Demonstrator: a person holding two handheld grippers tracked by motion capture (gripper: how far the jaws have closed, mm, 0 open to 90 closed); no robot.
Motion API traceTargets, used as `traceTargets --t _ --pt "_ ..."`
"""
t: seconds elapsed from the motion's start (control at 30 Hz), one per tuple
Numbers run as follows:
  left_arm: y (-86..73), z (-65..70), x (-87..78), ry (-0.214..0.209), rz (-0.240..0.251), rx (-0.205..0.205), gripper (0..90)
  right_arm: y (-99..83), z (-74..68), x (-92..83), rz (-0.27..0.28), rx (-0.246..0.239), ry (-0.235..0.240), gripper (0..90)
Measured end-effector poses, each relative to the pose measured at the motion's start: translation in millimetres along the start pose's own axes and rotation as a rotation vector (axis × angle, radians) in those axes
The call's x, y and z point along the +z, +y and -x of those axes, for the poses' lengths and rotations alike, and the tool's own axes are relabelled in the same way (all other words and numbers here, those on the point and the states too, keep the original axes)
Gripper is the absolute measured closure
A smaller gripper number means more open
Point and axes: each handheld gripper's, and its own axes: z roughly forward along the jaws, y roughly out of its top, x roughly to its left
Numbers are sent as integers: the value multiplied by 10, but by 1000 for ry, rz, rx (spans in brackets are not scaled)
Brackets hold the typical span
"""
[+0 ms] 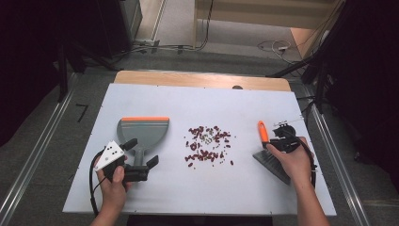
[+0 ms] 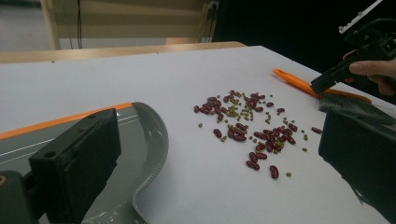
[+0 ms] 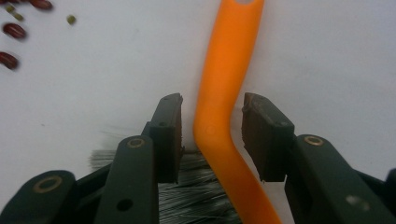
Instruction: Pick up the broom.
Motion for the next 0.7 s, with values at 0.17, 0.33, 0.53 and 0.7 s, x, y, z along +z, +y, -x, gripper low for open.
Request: traceTargets --t 0.17,0.33,0.53,0.7 --pt "-1 8 0 0 -4 3 0 -2 -72 54 -22 -23 -56 606" --pt "-4 19 19 -2 -5 3 0 29 -60 59 -48 9 -53 626" --pt "-2 44 36 -4 -10 12 0 -15 28 50 -13 52 -1 677" --pt "3 64 38 -7 -14 18 0 -82 55 44 44 55 17 676"
